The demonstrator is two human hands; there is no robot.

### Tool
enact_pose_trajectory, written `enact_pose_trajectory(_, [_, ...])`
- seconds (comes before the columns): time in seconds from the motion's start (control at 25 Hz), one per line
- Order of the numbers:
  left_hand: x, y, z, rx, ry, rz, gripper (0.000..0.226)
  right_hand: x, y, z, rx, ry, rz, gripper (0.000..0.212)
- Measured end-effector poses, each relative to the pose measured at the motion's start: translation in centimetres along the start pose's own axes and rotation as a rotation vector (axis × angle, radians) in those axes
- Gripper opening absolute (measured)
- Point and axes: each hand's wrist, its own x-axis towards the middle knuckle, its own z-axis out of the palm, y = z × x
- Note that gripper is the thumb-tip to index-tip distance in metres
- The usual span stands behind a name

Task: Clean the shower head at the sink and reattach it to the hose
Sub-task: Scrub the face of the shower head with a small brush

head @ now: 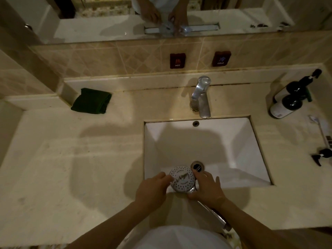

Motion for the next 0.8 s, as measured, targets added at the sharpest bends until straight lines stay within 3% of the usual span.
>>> enact_pose_trajectory(0.12, [-0.2,-1.1,-0.3,-0.045,0.078,-0.093,0.025,0.0,-0.3,0.2,-0.007,0.017,-0.006,0.098])
enact_pose_trajectory(0.24, [-0.9,-1.2,0.0,-0.028,0.029,-0.034,0.027,0.1,-0.2,0.3,-0.013,0.031,-0.012,0.097])
enact_pose_trajectory(0.36, [-1.1,-1.8,-0.2,-0.083,0.092,-0.131,0.025,0.1,-0.3,0.2,-0.012,0.025,-0.015,0.096])
enact_pose_trajectory(0.48, [-2.0,-1.9,0.4,-0.097,0.058,-0.054,0.025,0.1,-0.3,0.3,0.023,0.021,0.005,0.096])
enact_pose_trajectory(0.64, [-2.5,-2.5,0.3,-0.126,0.11,-0.156,0.021,0.2,-0.1,0.5,0.031,0.005,0.014,0.099])
enact_pose_trajectory(0.8, [-3.8,-2.5,0.5,-0.128,0.026,-0.034,0.026,0.3,-0.2,0.4,0.031,0.005,0.003,0.099])
